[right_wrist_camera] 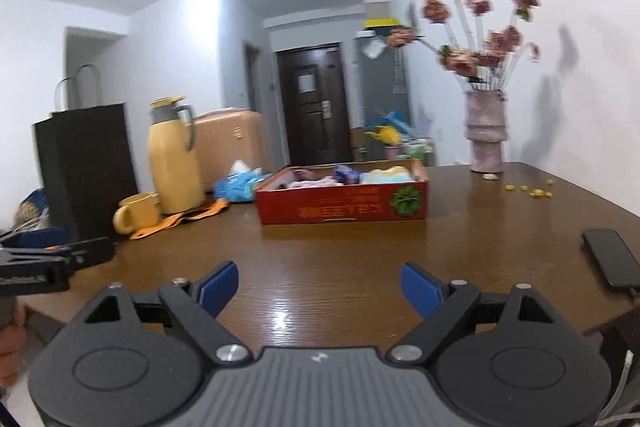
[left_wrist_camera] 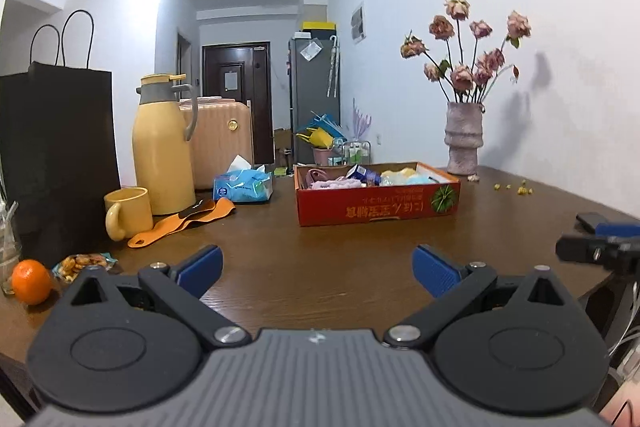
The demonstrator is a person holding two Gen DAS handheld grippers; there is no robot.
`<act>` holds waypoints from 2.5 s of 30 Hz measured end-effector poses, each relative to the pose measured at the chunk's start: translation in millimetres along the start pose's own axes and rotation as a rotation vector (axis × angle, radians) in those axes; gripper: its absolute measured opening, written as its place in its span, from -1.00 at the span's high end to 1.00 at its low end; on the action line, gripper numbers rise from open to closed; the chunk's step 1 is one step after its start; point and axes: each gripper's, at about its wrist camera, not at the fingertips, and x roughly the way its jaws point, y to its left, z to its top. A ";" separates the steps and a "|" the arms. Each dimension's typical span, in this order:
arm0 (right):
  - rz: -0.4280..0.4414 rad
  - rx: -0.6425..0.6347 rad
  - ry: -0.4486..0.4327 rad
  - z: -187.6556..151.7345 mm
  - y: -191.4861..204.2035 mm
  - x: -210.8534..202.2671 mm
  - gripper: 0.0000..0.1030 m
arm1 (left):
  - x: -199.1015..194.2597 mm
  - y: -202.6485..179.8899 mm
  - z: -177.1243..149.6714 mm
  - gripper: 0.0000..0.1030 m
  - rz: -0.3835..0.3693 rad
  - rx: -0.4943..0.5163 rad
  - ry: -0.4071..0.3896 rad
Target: Organize soft objects
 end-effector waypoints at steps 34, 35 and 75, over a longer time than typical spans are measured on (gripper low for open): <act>0.019 -0.039 -0.007 -0.7 -1.1 -0.6 -0.72 | -2.1 -3.2 0.3 -1.00 -0.012 -0.005 -0.025; 0.019 -0.039 -0.007 -0.7 -0.9 -0.2 -0.72 | -2.1 -3.4 0.3 -1.00 -0.011 -0.005 -0.024; 0.016 -0.035 -0.010 -2.1 -2.0 1.5 -0.72 | -4.9 -4.2 -0.4 -1.00 -0.009 0.002 -0.033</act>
